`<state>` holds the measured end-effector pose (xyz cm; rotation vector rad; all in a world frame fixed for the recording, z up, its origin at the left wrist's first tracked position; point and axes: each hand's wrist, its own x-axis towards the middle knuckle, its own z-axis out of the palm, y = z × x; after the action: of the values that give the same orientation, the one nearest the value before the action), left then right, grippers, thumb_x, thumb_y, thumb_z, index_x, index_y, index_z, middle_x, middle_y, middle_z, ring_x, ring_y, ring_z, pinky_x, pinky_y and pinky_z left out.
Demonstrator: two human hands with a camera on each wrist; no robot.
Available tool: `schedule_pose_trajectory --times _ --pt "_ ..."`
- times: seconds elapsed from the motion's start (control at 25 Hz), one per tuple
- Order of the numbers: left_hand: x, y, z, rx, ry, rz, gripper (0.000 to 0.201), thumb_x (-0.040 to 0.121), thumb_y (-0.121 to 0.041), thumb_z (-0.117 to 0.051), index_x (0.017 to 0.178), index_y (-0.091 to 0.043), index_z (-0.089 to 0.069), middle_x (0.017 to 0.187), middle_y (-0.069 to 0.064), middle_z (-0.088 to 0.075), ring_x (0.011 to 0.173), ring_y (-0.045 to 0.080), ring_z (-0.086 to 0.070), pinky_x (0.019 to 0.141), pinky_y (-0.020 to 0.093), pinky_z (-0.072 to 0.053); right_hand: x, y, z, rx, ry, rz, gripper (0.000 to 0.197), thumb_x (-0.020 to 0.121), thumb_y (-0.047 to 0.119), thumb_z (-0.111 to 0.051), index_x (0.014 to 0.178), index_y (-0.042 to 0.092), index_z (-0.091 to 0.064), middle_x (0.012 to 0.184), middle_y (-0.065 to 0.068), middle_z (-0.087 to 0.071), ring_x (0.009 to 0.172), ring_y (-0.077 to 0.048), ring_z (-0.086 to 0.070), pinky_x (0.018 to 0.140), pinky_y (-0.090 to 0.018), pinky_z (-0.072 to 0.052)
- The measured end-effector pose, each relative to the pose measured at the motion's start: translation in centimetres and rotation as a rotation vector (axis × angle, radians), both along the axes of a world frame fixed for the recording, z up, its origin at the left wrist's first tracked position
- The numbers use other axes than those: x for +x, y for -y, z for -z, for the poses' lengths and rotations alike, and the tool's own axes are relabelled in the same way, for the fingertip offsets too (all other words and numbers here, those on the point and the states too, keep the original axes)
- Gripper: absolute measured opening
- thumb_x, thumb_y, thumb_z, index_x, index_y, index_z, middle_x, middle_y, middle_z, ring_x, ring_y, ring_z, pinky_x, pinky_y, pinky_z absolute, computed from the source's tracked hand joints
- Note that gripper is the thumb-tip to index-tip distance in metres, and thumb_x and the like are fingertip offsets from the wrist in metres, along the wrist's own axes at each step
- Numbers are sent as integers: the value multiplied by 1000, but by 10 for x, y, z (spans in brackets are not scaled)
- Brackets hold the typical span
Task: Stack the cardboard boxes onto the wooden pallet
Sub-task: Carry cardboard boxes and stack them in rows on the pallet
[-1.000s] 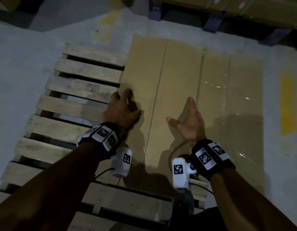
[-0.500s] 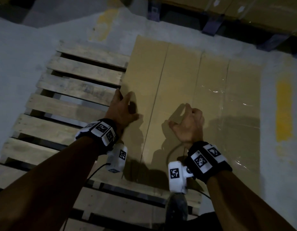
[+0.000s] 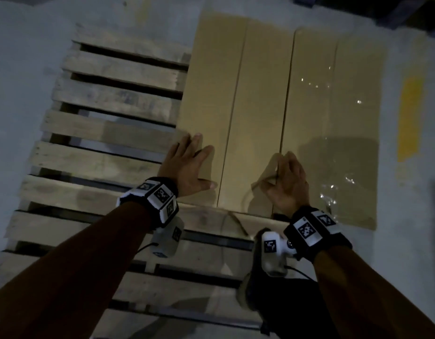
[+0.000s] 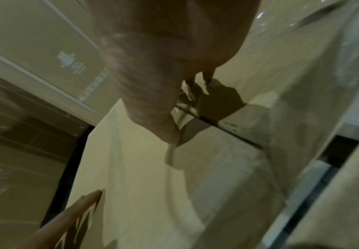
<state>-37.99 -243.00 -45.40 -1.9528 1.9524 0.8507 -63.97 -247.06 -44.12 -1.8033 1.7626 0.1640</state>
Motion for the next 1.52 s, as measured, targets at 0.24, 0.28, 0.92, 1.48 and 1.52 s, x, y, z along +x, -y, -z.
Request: schedule_pose_trajectory --times 0.24,0.28,0.92,1.48,1.52 --pt "-17 -58 -2 25 96 166 103 87 -64 -57 157 -29 10 163 6 24 151 29 16 122 43 0 -35 -70 9 -55 -7 23 96 73 27 -83 153 9 -33 163 -14 -21 150 -33 -20 118 -50 -28" --pt "-18 -60 -2 10 116 155 100 90 -57 -58 157 -29 11 163 6 24 151 29 14 122 43 -1 -38 -76 12 -64 -20 0 98 72 29 -85 153 9 -34 163 -15 -21 150 -34 -20 118 -52 -28" --pt "-22 -61 2 -73 151 111 92 94 -35 -62 158 -25 4 165 7 15 152 33 7 123 45 -3 -25 -73 11 -59 -166 12 88 75 46 -80 146 38 -29 154 -6 -19 139 -37 -23 110 -55 -27" --pt "-20 -52 7 -102 134 100 93 91 -37 -66 158 -25 -2 165 8 10 152 34 4 123 47 -6 -20 -68 15 -38 -230 27 86 79 44 -77 147 35 -25 154 -7 -17 139 -38 -24 109 -57 -27" --pt "-20 -52 7 -111 137 106 93 91 -37 -66 158 -24 -4 165 8 8 151 34 2 122 47 -7 -20 -68 16 -41 -234 25 86 79 44 -77 147 34 -26 153 -7 -17 138 -38 -24 109 -57 -28"
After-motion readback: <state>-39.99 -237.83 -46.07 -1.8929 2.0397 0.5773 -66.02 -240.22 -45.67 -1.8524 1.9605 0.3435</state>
